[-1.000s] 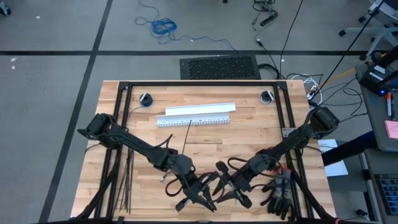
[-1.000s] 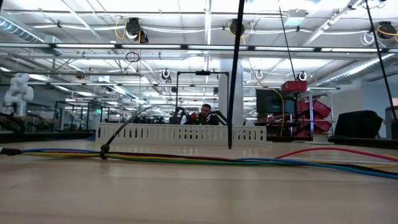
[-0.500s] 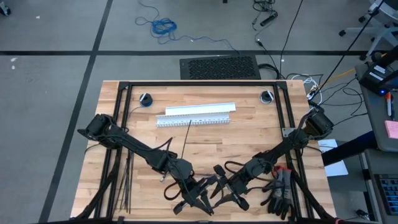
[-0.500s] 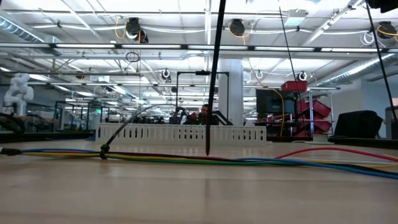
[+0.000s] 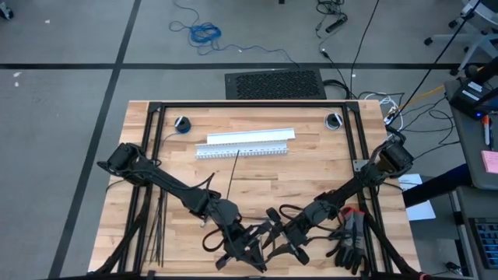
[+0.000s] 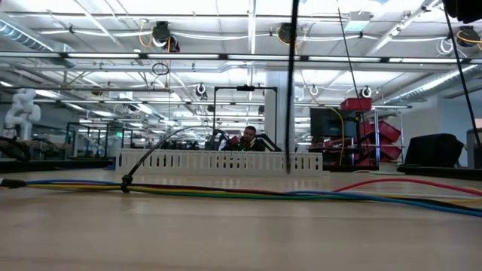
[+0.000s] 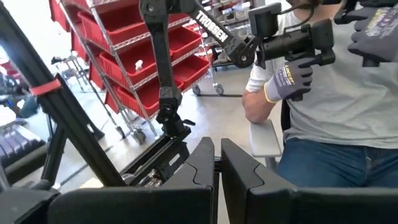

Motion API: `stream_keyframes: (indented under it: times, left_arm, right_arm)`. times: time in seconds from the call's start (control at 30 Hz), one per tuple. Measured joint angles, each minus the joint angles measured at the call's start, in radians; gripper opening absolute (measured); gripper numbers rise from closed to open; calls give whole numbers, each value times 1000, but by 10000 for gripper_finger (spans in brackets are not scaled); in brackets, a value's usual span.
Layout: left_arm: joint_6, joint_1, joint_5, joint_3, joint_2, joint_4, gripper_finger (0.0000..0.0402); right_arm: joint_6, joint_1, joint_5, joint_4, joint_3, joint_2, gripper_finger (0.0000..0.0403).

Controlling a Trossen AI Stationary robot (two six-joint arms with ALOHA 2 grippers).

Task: Ziptie cables
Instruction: Wrap the black zip tie on the cables

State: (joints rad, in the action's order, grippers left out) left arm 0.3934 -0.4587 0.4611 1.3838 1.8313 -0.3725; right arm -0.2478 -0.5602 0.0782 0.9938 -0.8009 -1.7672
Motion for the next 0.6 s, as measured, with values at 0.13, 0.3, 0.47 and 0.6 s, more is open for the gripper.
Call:
stream_keyframes:
  times: [0.13, 0.3, 0.47, 0.6]
  left_arm:
    - [15, 2, 26, 0, 0, -28, 12]
    - [13, 3, 30, 0, 0, -32, 12]
    - [13, 8, 30, 0, 0, -35, 12]
    - [33, 17, 29, 0, 0, -73, 12]
  right_arm:
    - [-11, 0, 1, -2, 0, 0, 130]
    - [-11, 3, 1, -4, 0, 0, 129]
    - [0, 3, 7, -1, 0, 0, 110]
    - [0, 4, 7, -3, 0, 0, 84]
